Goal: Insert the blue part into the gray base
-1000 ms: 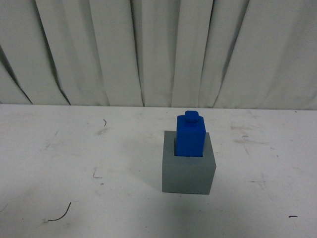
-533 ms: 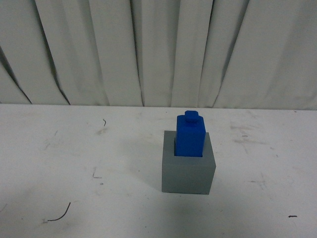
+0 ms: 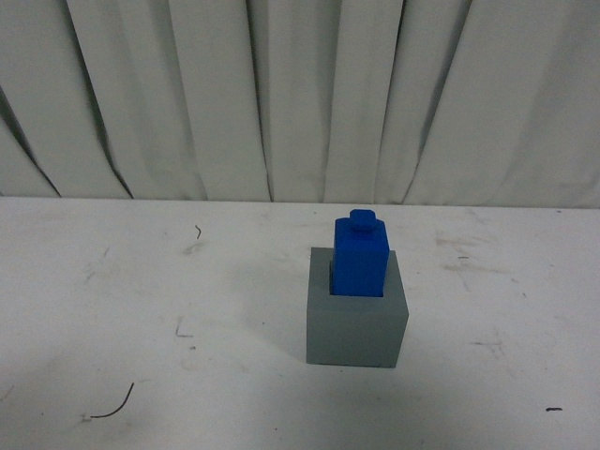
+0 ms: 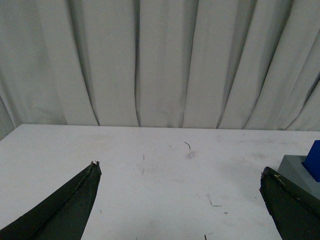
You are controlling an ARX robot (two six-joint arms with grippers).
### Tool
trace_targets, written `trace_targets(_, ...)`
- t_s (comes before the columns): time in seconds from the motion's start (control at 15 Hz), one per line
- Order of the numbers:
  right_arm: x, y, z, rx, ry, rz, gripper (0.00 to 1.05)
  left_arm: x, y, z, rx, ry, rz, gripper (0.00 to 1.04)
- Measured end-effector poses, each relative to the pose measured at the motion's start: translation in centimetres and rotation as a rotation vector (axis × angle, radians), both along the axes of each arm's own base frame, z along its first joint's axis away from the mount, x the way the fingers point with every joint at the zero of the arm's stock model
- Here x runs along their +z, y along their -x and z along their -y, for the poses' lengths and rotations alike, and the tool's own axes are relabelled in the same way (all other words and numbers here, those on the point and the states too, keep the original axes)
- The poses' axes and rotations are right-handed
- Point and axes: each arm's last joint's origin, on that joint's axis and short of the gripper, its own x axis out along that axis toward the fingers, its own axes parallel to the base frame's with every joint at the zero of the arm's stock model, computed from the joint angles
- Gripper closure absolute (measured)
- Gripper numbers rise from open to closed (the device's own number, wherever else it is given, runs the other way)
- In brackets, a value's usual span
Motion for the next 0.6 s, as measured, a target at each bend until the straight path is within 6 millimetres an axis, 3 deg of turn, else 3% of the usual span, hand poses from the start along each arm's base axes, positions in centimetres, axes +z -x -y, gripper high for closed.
trace_targets(0.13, 0.00, 0.00, 0.00, 0.000, 0.000, 0.000, 0.08, 0.00, 0.00, 0.00, 0.000, 0.000, 0.000, 0.07)
trace_targets(0.6, 0.00, 0.00, 0.00, 0.000, 0.000, 0.000, 0.06, 0.00, 0.00, 0.00, 0.000, 0.000, 0.000, 0.07)
